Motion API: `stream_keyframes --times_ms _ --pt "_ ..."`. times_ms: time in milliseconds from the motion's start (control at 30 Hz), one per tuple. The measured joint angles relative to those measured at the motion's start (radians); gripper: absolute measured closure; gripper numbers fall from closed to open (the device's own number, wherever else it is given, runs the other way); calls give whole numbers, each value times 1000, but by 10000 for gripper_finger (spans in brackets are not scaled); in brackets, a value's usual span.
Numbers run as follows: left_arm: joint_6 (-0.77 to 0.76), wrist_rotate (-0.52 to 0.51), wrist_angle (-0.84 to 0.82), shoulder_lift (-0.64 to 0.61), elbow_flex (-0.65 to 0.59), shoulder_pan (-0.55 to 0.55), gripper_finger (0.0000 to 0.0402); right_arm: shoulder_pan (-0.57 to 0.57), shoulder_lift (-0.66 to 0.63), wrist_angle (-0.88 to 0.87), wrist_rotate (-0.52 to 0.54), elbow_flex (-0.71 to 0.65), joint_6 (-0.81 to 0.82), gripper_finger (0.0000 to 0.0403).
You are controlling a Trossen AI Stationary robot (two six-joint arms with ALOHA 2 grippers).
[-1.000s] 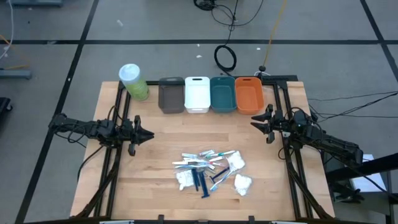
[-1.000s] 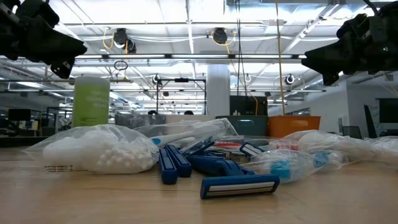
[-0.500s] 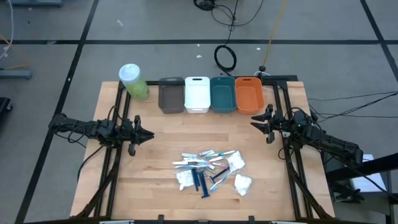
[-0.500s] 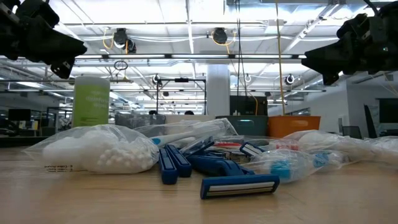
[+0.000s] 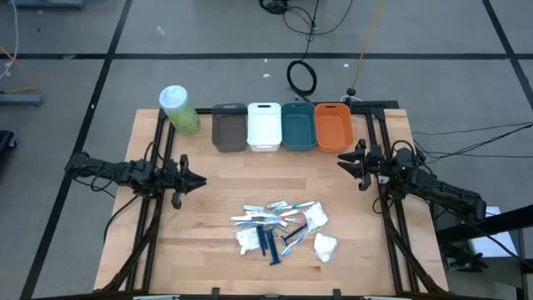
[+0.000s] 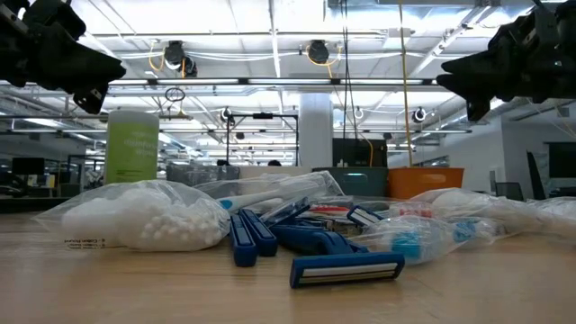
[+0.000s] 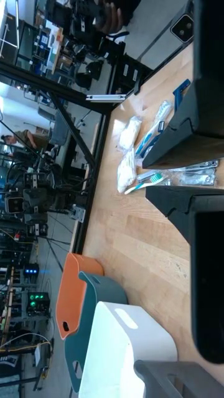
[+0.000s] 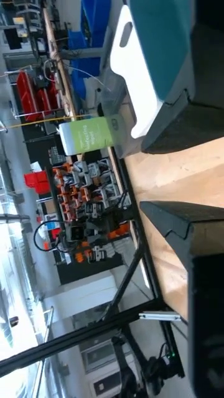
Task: Pick & Place Travel size toiletries
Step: Put the white cotton pack into the orange bin
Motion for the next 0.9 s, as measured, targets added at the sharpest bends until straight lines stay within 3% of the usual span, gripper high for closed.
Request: stream_keyframes --times_ms 200,300,400,500,700,900 --pt "0 0 0 0 0 0 350 0 0 47 62 0 34 277" --pt "0 0 0 0 0 0 350 20 18 181 41 1 68 271" --pt "0 0 0 0 0 0 350 96 59 323 24 24 62 249" --pt "0 0 1 0 0 0 350 216 137 352 40 70 10 212" --pt "0 0 -1 0 0 0 350 518 433 289 259 237 -85 136" --pt "0 0 0 0 0 0 350 797 809 -144 601 523 -69 124"
